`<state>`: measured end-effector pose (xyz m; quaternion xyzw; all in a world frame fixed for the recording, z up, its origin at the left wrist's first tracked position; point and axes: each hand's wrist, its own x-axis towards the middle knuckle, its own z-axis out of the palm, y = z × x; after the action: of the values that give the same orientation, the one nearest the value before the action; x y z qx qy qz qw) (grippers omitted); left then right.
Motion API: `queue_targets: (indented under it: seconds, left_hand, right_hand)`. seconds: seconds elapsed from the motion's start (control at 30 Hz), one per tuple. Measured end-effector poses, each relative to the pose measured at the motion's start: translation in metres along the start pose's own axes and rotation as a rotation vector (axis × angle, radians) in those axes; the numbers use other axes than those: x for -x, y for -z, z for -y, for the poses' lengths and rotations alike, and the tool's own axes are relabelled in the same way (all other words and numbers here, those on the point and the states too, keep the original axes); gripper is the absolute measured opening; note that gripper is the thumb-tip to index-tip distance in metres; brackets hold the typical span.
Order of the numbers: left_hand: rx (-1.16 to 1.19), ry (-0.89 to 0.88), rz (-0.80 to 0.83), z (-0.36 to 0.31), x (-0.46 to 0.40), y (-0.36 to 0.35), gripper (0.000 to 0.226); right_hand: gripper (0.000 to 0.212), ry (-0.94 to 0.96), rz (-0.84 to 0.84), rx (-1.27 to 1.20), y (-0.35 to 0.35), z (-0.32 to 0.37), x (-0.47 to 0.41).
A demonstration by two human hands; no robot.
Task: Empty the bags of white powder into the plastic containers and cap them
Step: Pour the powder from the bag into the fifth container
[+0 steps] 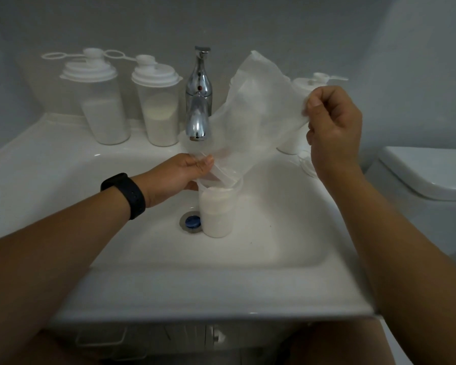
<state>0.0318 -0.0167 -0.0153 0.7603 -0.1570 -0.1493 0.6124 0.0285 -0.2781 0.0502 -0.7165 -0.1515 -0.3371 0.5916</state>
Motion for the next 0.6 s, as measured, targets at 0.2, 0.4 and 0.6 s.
queue_targets:
  seconds: [0.2, 0.4, 0.6]
  left_hand:
    - [0.012, -0.003, -0.002, 0.0007, -0.0001, 0.0008, 0.045]
    - [0.011, -0.004, -0.022, 0.0014, -0.0009, 0.0009, 0.039]
    - [-0.007, -0.002, 0.006, 0.0010, -0.0001, 0.0006, 0.047]
  right_hand:
    - [0.019, -0.019, 0.020, 0.032, -0.0014, -0.0026, 0.0000]
    - [0.019, -0.008, 0.008, 0.043, 0.0006, -0.0038, -0.0012]
    - [0.020, -0.019, 0.012, 0.111, -0.0018, -0.0071, -0.0006]
